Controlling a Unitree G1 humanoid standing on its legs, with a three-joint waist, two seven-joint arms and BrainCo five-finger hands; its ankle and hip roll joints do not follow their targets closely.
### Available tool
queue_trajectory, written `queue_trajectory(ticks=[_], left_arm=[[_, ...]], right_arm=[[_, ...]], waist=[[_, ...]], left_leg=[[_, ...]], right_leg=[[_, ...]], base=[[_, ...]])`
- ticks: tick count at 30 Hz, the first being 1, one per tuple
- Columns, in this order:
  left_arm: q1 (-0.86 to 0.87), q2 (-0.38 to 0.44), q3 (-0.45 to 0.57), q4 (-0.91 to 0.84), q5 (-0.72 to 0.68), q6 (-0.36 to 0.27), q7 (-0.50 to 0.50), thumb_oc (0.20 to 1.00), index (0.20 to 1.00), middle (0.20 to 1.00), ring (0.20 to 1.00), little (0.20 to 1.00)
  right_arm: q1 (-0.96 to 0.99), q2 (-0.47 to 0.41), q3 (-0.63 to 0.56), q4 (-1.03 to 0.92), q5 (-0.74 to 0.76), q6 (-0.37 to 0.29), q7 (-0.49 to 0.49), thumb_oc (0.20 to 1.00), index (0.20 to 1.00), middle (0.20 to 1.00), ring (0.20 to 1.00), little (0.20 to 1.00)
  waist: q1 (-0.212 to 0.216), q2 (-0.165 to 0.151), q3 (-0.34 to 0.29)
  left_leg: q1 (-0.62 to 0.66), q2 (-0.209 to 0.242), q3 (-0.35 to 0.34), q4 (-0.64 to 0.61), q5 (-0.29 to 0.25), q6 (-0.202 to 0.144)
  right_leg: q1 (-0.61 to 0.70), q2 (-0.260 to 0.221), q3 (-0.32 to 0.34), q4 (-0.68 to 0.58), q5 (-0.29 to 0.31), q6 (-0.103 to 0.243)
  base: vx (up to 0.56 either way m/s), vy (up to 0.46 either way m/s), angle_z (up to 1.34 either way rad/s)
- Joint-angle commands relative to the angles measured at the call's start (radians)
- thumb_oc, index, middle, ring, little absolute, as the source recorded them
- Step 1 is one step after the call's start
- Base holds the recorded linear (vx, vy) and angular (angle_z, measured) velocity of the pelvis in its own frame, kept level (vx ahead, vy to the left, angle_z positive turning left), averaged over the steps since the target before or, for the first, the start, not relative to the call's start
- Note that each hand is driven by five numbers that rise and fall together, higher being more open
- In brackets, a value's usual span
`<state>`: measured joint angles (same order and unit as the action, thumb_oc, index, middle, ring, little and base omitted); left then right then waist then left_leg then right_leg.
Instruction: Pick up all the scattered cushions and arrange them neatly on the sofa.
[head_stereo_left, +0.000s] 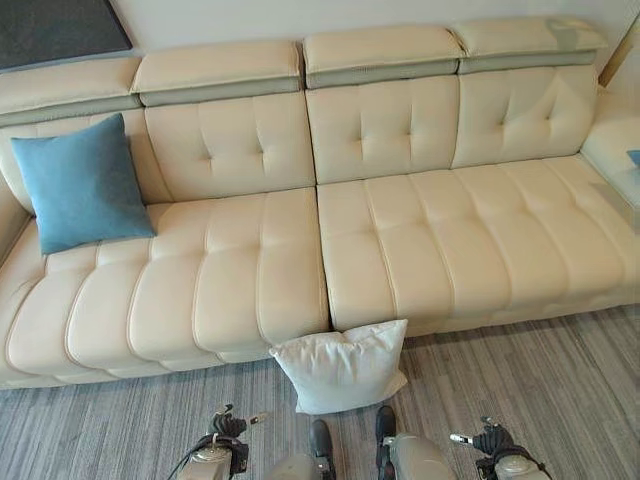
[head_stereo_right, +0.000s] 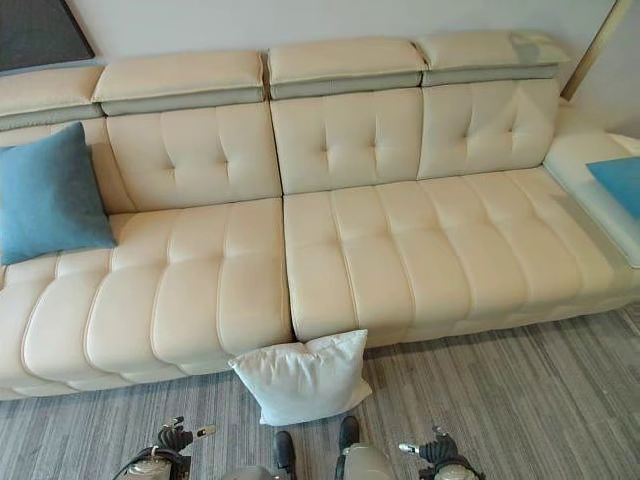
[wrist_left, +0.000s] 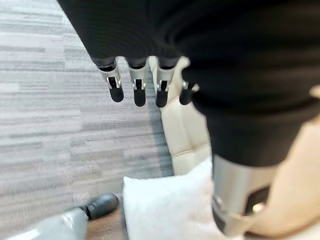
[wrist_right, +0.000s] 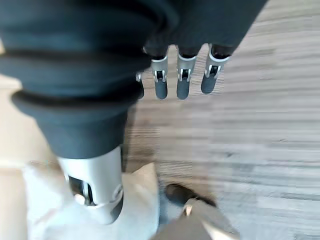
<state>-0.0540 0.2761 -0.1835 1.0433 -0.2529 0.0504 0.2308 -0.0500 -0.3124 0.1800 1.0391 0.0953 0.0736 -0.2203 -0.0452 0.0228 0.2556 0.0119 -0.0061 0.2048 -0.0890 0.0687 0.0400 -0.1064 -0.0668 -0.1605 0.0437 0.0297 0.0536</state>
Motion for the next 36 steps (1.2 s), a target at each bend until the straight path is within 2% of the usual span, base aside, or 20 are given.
queue_trajectory(ticks=[1, 4, 6, 10, 13, 18, 21, 29, 34, 36], left_arm=[[-0.032, 0.029, 0.02, 0.012, 0.024, -0.025, 0.036, 1.0, 1.0, 1.0, 1.0, 1.0], [-0.067, 0.039, 0.023, 0.032, 0.012, -0.033, 0.044, 1.0, 1.0, 1.0, 1.0, 1.0], [-0.158, 0.078, 0.02, 0.063, -0.013, -0.039, 0.07, 1.0, 1.0, 1.0, 1.0, 1.0], [-0.346, 0.16, 0.005, 0.119, -0.078, -0.06, 0.112, 1.0, 1.0, 1.0, 1.0, 1.0], [-0.434, 0.188, 0.007, 0.131, -0.125, -0.068, 0.125, 1.0, 1.0, 1.0, 1.0, 1.0], [-0.519, 0.216, 0.019, 0.12, -0.19, -0.078, 0.163, 1.0, 1.0, 1.0, 1.0, 1.0], [-0.584, 0.19, -0.002, 0.115, -0.217, -0.081, 0.198, 1.0, 1.0, 1.0, 1.0, 1.0], [-0.704, 0.091, -0.064, 0.047, -0.279, -0.117, 0.248, 1.0, 1.0, 1.0, 1.0, 1.0], [-0.871, 0.088, -0.165, 0.002, -0.233, -0.136, 0.29, 1.0, 1.0, 1.0, 1.0, 1.0], [-0.905, 0.089, -0.188, -0.011, -0.211, -0.137, 0.299, 1.0, 1.0, 1.0, 1.0, 1.0]], right_arm=[[-0.077, -0.044, 0.01, -0.017, -0.006, -0.012, -0.057, 1.0, 1.0, 1.0, 1.0, 1.0], [-0.125, -0.077, -0.008, -0.02, 0.02, -0.019, -0.074, 1.0, 1.0, 1.0, 1.0, 1.0], [-0.23, -0.138, -0.032, 0.002, 0.068, -0.029, -0.103, 1.0, 1.0, 1.0, 1.0, 1.0], [-0.401, -0.222, -0.022, 0.09, 0.118, -0.037, -0.138, 1.0, 1.0, 1.0, 1.0, 1.0], [-0.497, -0.231, 0.004, 0.1, 0.143, -0.04, -0.158, 1.0, 1.0, 1.0, 1.0, 1.0], [-0.617, -0.19, 0.047, 0.003, 0.199, -0.073, -0.208, 1.0, 1.0, 1.0, 1.0, 1.0], [-0.687, -0.142, 0.066, -0.062, 0.235, -0.102, -0.251, 1.0, 1.0, 1.0, 1.0, 1.0], [-0.796, -0.025, 0.123, -0.209, 0.24, -0.178, -0.353, 1.0, 1.0, 1.0, 1.0, 1.0], [-0.9, 0.045, 0.182, -0.262, 0.323, -0.259, -0.369, 1.0, 1.0, 1.0, 1.0, 1.0], [-0.912, 0.067, 0.196, -0.272, 0.345, -0.275, -0.361, 1.0, 1.0, 1.0, 1.0, 1.0]], waist=[[0.012, -0.021, 0.025], [0.009, -0.022, 0.027], [0.002, -0.014, 0.073], [-0.005, -0.005, 0.14], [-0.005, 0.0, 0.162], [-0.01, -0.002, 0.219], [-0.021, -0.004, 0.229], [-0.038, -0.009, 0.253], [-0.042, -0.025, 0.259], [-0.043, -0.028, 0.255]], left_leg=[[0.047, 0.009, 0.003, 0.002, -0.074, -0.051], [0.007, 0.012, 0.009, 0.002, -0.064, -0.057], [-0.082, 0.02, 0.001, 0.013, -0.034, -0.064], [-0.258, 0.023, -0.024, 0.121, -0.035, -0.071], [-0.372, 0.023, -0.032, 0.192, -0.044, -0.075], [-0.577, 0.036, -0.034, 0.349, -0.087, -0.066], [-0.712, 0.043, -0.032, 0.432, -0.111, -0.056], [-0.972, 0.045, -0.044, 0.656, -0.188, -0.031], [-1.118, 0.038, -0.056, 0.797, -0.229, -0.023], [-1.148, 0.035, -0.061, 0.819, -0.234, -0.021]], right_leg=[[0.046, -0.034, 0.019, -0.042, -0.027, 0.051], [0.028, -0.03, 0.008, -0.074, -0.012, 0.046], [-0.064, -0.033, 0.002, -0.032, -0.02, 0.039], [-0.212, -0.043, -0.016, 0.07, -0.038, 0.026], [-0.31, -0.05, -0.019, 0.126, -0.055, 0.018], [-0.523, -0.057, 0.016, 0.282, -0.091, 0.004], [-0.659, -0.066, 0.037, 0.368, -0.109, -0.003], [-0.917, -0.086, 0.078, 0.588, -0.171, -0.019], [-1.061, -0.085, 0.093, 0.721, -0.2, -0.019], [-1.091, -0.084, 0.095, 0.746, -0.206, -0.021]], base=[[0.06, -0.09, -0.14], [-0.02, -0.078, -0.11], [-0.11, -0.098, 0.07], [-0.09, -0.101, 0.28], [-0.02, -0.057, 0.2], [0.0, 0.002, 0.0], [0.02, 0.02, 0.1], [0.04, 0.025, 0.05], [0.03, -0.001, 0.03], [0.02, -0.014, -0.04]])
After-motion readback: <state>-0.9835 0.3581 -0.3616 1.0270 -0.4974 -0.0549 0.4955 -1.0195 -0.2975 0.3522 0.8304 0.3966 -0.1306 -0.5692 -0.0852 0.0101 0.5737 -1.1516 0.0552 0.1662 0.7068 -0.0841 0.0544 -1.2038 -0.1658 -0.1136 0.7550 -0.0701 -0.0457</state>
